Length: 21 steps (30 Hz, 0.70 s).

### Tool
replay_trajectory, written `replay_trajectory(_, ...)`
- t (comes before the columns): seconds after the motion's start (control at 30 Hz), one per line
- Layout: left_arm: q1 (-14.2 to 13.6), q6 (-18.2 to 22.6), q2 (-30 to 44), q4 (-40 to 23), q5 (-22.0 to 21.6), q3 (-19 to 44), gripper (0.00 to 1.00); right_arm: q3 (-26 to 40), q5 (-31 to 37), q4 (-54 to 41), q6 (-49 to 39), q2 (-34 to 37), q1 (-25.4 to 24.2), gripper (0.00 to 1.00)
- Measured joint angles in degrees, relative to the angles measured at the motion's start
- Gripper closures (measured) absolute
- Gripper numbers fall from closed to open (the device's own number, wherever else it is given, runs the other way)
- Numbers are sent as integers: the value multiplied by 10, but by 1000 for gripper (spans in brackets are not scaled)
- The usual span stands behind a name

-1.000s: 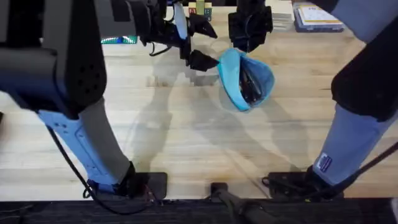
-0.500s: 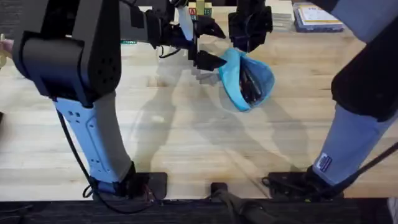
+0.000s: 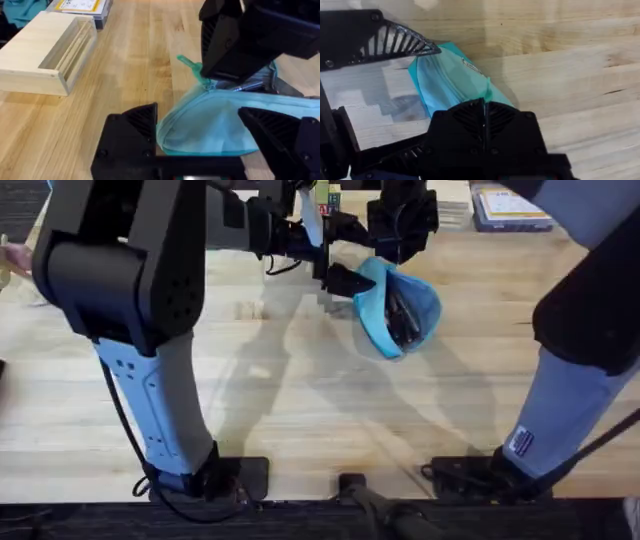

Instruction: Unzip the bag, pick up the pens from the table one at a time and place them inside, then zip the bag closed.

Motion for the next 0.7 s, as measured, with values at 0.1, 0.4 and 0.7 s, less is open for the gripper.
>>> replay_trajectory(0.1, 1, 0, 6, 2, -5, 0, 8, 0, 0, 0, 0, 0, 0, 970)
replay_trajectory(0.4, 1, 0, 21, 0, -13, 0, 8, 0, 0, 0, -1, 0, 0, 971)
replay_trajectory(0.7, 1, 0, 21, 0, -13, 0, 8, 0, 0, 0, -1, 0, 0, 970)
